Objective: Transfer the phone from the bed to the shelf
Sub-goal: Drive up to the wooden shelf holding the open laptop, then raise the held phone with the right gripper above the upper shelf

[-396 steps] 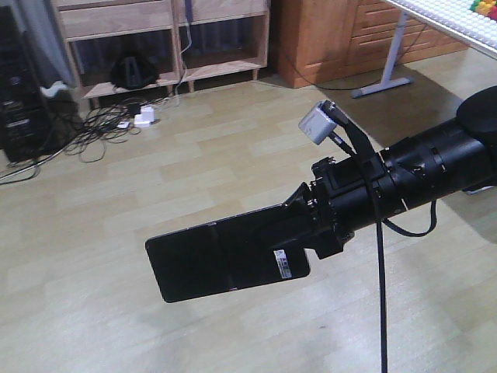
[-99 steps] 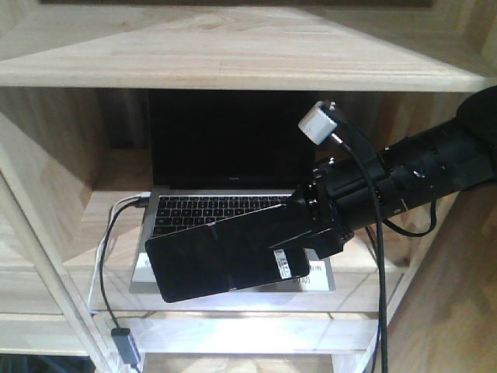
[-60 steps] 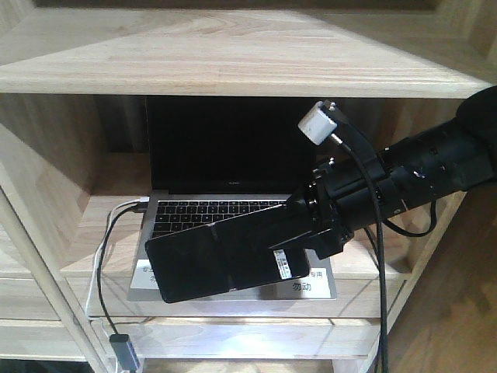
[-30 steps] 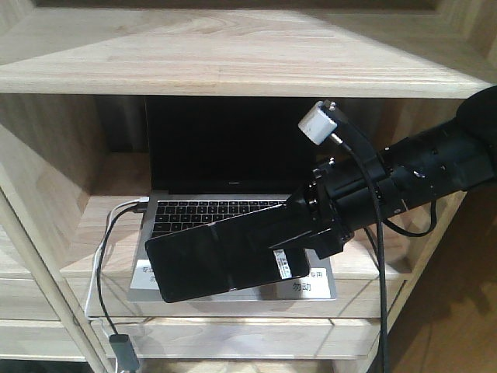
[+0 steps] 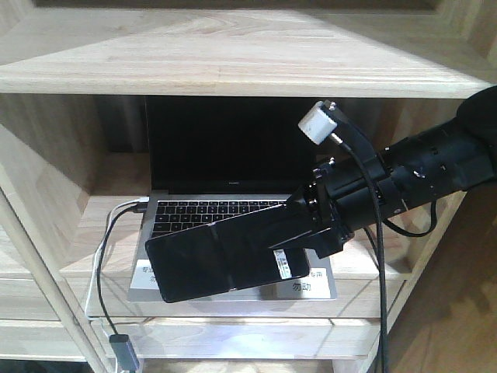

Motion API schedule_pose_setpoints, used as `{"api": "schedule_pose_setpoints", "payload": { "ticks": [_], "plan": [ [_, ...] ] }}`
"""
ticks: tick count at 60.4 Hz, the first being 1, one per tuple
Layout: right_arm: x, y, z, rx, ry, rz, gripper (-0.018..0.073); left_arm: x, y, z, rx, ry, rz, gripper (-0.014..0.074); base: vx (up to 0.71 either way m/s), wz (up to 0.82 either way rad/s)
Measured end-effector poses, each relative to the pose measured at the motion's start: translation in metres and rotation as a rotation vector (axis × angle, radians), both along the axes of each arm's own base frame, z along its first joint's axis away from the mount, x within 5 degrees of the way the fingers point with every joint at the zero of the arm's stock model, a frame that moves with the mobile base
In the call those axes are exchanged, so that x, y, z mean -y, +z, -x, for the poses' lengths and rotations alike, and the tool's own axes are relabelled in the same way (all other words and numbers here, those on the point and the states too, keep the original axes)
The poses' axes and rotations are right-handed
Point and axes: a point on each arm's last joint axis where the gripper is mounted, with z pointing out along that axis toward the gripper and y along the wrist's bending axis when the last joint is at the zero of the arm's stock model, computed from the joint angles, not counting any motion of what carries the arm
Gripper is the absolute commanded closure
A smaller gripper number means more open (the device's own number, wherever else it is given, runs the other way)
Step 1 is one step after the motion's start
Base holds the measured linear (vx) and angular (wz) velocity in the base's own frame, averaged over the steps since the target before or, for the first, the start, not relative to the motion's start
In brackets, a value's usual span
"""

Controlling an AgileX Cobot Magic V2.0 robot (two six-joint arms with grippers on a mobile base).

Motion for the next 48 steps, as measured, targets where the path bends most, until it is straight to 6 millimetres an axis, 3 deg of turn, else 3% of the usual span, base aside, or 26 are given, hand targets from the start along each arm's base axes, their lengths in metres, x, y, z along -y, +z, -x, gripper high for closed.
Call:
{"api": "schedule_pose_setpoints", "payload": {
  "ticks": [19,42,48],
  "plan": [
    [0.000,0.006,0.002,-0.009,-0.017,-0.026,0.0560,0.000,0.000,0.000,0.000,0.000,0.000,0.0596,0.00,0.00],
    [0.005,0.060,0.035,0.107,-0.037,-0.159,0.0560,0.000,0.000,0.000,0.000,0.000,0.000,0.0596,0.00,0.00],
    [0.005,0.082,0.036,0.151,-0.033,-0.183,0.0560,0.000,0.000,0.000,0.000,0.000,0.000,0.0596,0.00,0.00]
  ]
}}
